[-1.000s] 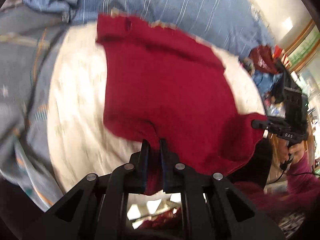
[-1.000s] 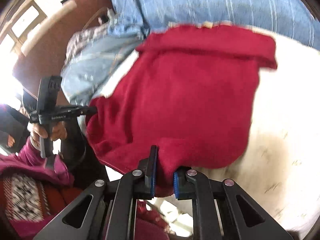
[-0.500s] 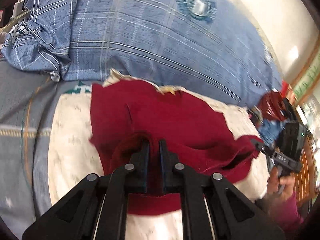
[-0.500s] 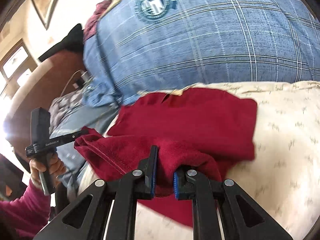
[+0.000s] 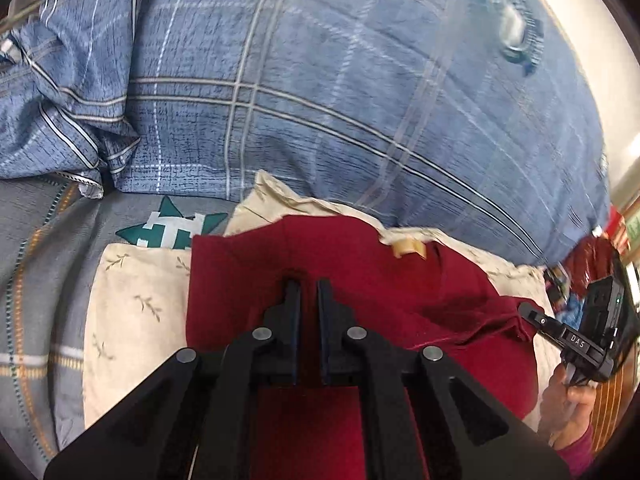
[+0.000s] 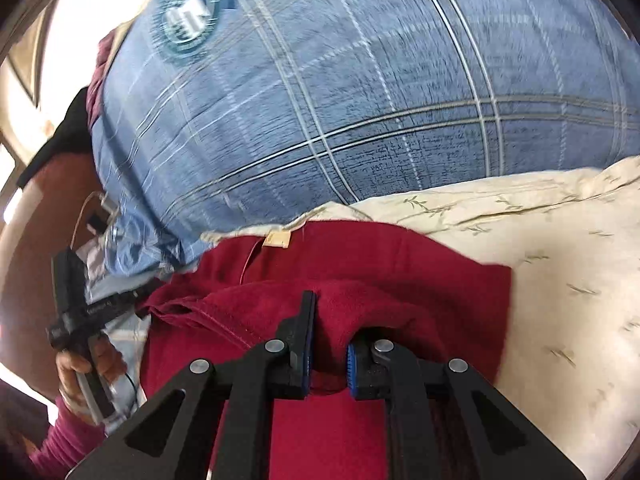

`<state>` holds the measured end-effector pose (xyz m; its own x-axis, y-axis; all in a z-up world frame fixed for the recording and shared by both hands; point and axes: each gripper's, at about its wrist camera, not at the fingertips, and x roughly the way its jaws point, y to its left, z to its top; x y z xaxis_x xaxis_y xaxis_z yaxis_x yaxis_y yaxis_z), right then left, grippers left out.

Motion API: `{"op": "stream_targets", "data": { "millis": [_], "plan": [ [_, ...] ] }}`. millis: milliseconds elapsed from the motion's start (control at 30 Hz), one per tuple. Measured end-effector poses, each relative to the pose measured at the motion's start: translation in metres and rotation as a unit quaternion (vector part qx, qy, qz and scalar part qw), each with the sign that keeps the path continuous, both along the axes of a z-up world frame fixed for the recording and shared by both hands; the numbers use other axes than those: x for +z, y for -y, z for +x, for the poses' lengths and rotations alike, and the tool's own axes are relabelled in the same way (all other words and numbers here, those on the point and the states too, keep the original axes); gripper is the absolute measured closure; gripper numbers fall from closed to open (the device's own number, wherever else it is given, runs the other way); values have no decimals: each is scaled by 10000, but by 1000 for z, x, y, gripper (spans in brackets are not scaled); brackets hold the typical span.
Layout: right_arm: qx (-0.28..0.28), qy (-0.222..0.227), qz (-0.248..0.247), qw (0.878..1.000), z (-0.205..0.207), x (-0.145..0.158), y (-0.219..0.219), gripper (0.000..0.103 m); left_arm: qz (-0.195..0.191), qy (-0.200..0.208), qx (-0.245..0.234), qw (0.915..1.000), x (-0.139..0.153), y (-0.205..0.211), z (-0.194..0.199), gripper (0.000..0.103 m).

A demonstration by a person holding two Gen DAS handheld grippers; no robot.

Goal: Fold small clothes
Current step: 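Lay the hem over the collar with the right gripper and release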

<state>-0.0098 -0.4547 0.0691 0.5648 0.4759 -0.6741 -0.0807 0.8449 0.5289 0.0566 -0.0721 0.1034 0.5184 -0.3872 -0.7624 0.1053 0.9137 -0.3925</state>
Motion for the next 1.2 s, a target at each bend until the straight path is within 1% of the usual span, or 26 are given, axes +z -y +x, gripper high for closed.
{"op": "stream_targets", "data": {
  "millis": [67, 100, 167, 233, 267, 300, 333, 367, 400, 433, 500, 533, 600, 633, 667, 733, 833, 900, 1033, 1067, 1200],
  "plan": [
    [-93, -43, 103, 9999, 12, -8, 1, 89, -17, -58, 41, 10000, -5, 0, 7, 98],
    [-128, -83, 171, 9997, 17, -11, 1, 86, -63, -74, 46, 9999, -7, -1, 8, 97],
    [-185, -307, 420, 9985, 24, -15, 6, 81, -223, -173, 34, 9996, -8, -5, 11, 96],
    [-265, -341, 884, 9951, 19, -10, 17, 72, -362, -230, -56, 9991, -5, -9, 9, 88],
    [-286, -313, 956, 9945, 15, -6, 18, 64, -421, -190, -122, 9989, -1, -11, 7, 72],
    [-327, -207, 955, 9947, 7, 2, 21, 54, -412, -124, -121, 9990, 2, -12, 4, 42],
    [-405, -85, 839, 9956, 2, 8, 22, 50, -343, 20, -16, 9994, 8, -15, 0, 32],
    [-502, 72, 692, 9963, -5, 15, 24, 48, -314, 203, 120, 9992, 14, -18, -4, 26],
    [-563, 251, 591, 9963, -12, 23, 27, 48, -346, 336, 160, 9987, 19, -19, -7, 26],
    [-570, 328, 557, 9963, -14, 27, 27, 48, -383, 382, 123, 9985, 22, -20, -8, 26],
    [-515, 342, 366, 9974, -15, 30, 22, 52, -356, 366, 83, 9987, 24, -18, -8, 26],
    [-426, 297, 87, 9986, -12, 29, 13, 53, -290, 360, 89, 9989, 24, -15, -8, 26],
    [-269, 310, -334, 9986, -5, 26, -4, 58, -8, 367, 80, 9993, 19, -5, -6, 26],
    [-186, 270, -560, 9979, 1, 22, -14, 59, 208, 380, 74, 9990, 16, 1, -5, 26],
    [-166, 177, -762, 9968, 6, 17, -20, 60, 319, 375, 76, 9988, 13, 5, -4, 26],
    [-273, -4, -1190, 9925, 19, 5, -29, 60, 574, 375, 65, 9976, 5, 13, -1, 26],
    [-397, -63, -1687, 9849, 35, -11, -33, 60, 962, 403, 140, 9944, -5, 20, 6, 26],
    [-444, -214, -1687, 9844, 45, -23, -30, 62, 1161, 370, 209, 9923, -13, 21, 11, 26],
    [-546, -333, -1576, 9854, 57, -41, -25, 61, 1258, 226, 269, 9914, -28, 22, 19, 26],
    [-551, -332, -1565, 9856, 58, -42, -25, 59, 1276, 220, 272, 9912, -30, 23, 20, 26],
    [-527, -306, -1595, 9853, 55, -36, -25, 59, 1357, 277, 277, 9900, -29, 24, 18, 26]
  ]
}}
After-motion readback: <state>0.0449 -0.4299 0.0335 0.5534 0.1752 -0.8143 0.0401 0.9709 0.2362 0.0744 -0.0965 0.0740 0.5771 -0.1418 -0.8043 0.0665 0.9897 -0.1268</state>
